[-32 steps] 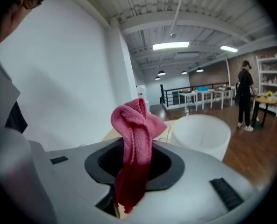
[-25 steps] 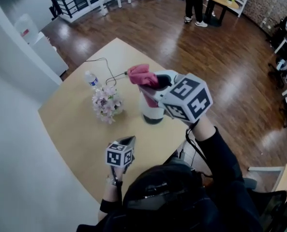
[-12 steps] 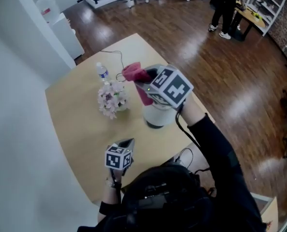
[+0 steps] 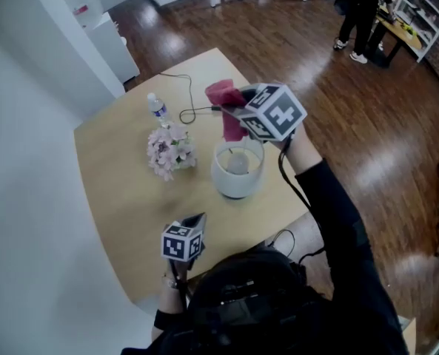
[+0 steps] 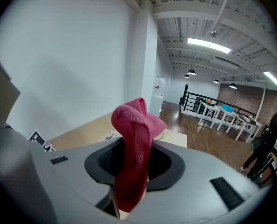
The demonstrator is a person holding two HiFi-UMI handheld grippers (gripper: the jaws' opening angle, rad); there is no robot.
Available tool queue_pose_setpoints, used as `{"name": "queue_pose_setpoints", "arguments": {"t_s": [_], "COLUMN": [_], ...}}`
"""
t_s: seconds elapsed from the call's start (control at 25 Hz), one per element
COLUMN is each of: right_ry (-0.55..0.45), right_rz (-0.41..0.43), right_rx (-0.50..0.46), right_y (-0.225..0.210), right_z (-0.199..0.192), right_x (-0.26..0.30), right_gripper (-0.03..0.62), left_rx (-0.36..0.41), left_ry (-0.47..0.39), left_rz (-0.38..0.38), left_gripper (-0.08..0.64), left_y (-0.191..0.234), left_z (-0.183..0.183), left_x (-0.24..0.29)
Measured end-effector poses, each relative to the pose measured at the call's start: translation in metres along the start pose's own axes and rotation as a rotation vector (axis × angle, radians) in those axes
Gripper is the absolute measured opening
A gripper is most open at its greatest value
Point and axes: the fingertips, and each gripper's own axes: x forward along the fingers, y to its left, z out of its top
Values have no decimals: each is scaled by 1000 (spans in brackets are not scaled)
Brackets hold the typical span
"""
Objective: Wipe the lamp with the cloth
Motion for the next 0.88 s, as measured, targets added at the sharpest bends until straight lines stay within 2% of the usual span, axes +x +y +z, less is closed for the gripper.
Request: {"name": "queue_pose_setpoints", "arguments": {"t_s": [0.28, 0.52, 0.72, 0.88], "right_ry": [-27, -81, -153, -187], "right_rz": [8, 70, 105, 123], "right_rx": [54, 102, 168, 222], "right_y": [-19, 6, 25, 37], "right_z": [-31, -57, -68, -75], "right_x": [-39, -65, -87, -104], "right_gripper": [118, 118, 118, 118], "left_rx": [25, 45, 16, 43], "left_ry": [36, 74, 109, 146], "left_rz": [1, -7, -12, -43], "left_gripper": [0, 0, 0, 0], "left_y": [-26, -52, -69, -79], "left_z": [4, 5, -4, -15], "left_x": [15, 31, 39, 41]}}
